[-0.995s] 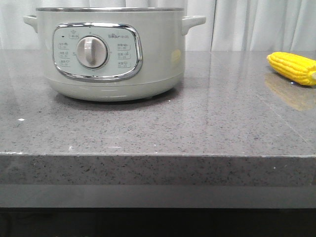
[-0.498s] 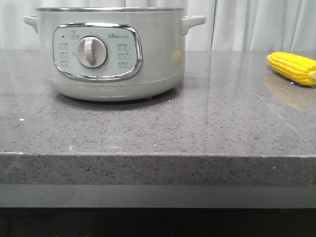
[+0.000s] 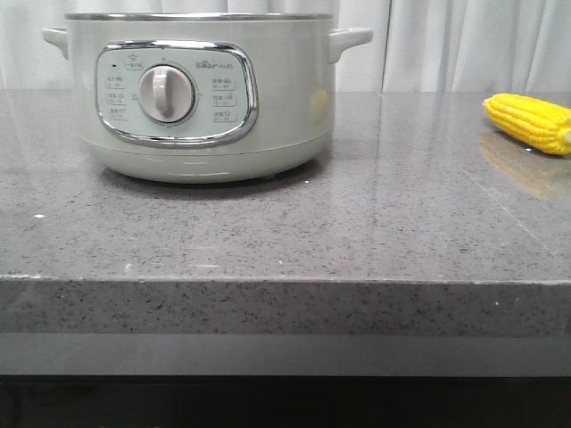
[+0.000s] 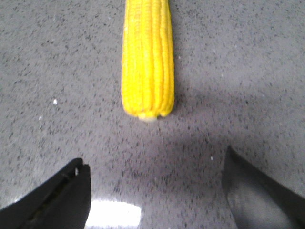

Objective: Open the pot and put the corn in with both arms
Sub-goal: 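Grasp the yellow corn cob with the right gripper and lift it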

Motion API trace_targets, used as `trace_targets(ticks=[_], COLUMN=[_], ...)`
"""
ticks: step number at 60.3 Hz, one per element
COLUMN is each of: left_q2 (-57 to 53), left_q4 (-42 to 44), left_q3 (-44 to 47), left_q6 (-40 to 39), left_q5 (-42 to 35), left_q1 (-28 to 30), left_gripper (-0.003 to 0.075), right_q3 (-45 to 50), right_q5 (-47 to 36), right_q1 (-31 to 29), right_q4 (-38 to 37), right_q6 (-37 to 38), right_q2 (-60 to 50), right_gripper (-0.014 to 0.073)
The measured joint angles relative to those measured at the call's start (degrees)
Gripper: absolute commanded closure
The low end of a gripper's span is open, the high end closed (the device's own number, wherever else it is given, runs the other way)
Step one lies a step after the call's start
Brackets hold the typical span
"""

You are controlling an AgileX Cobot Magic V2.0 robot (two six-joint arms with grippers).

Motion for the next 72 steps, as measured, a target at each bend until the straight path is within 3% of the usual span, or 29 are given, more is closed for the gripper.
trace_targets(ticks=[28, 65, 69, 72], left_q2=[0.00, 0.00, 0.00, 0.00], left_q4=[0.00, 0.00, 0.00, 0.00], left_q3=[0.00, 0.00, 0.00, 0.00], left_q6=[0.00, 0.00, 0.00, 0.00], left_q5=[0.00, 0.00, 0.00, 0.00], left_q1=[0.00, 0.00, 0.00, 0.00], left_gripper=[0.0478, 0.0478, 0.0478, 0.0478], right_q3=[-18.41, -23.55, -23.55, -23.55], right_q5=[5.38, 6.63, 6.91, 7.38], right_q1=[0.00, 0.00, 0.00, 0.00], right_q4=[4.63, 4.76, 4.76, 4.76], right_q6=[-3.08, -3.86, -3.91, -3.91], right_q2=[19.63, 29.01, 29.04, 29.04], right_gripper=[0.0011, 0.0014, 0.0048, 0.0126])
